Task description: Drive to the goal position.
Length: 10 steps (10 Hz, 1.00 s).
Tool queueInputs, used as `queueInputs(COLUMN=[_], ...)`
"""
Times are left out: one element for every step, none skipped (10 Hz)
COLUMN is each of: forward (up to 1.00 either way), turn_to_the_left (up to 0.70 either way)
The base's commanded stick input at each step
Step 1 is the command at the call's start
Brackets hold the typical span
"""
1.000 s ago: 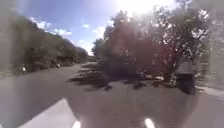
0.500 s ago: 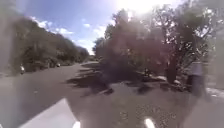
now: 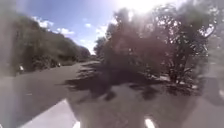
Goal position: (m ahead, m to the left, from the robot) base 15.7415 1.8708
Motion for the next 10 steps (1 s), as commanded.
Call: queueInputs(forward=[0.50,0.50,0.50,0.50,0.50,0.50,0.50,0.50,0.50,0.50], turn_to_the_left=[0.00,0.00,0.00,0.00,0.00,0.00,0.00,0.00,0.00,0.00])
